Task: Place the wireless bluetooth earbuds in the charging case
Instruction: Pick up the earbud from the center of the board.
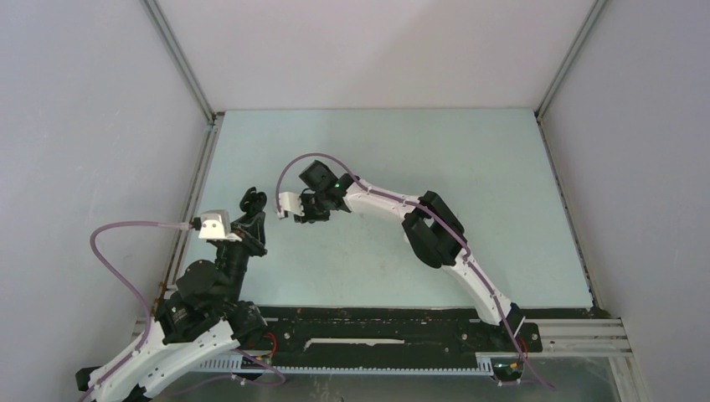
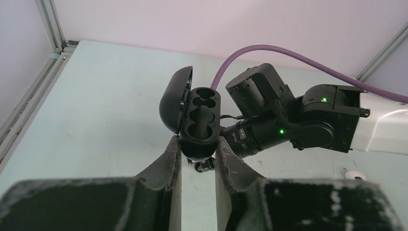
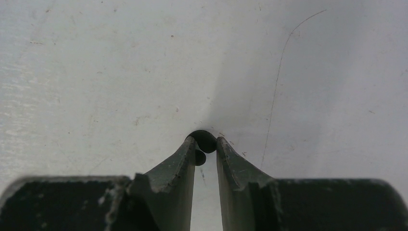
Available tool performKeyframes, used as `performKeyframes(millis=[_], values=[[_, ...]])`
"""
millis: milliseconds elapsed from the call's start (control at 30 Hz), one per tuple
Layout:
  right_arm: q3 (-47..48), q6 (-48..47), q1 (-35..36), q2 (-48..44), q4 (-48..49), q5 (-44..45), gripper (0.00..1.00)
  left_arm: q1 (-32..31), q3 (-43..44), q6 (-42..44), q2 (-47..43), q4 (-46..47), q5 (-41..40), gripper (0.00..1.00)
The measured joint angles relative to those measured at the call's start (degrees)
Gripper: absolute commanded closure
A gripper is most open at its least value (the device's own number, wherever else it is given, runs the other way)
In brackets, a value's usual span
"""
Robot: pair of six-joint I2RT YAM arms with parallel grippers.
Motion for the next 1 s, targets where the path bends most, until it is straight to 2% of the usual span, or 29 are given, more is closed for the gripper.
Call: performKeyframes(millis=[433,567,1000], values=[[0.2,2.0,0.2,-0.1,-0.4,1.5,0.69,0.0,0.0,0.0,0.0,0.0,0.0,0.99],[-2.8,3.1,0.2,-2.1,1.0,1.3,0.69,0.0,0.0,0.0,0.0,0.0,0.0,0.99],[-6.9,3.5,1.2,-7.1,2.9,-0.8,0.74,0.0,0.0,0.0,0.0,0.0,0.9,0.99]])
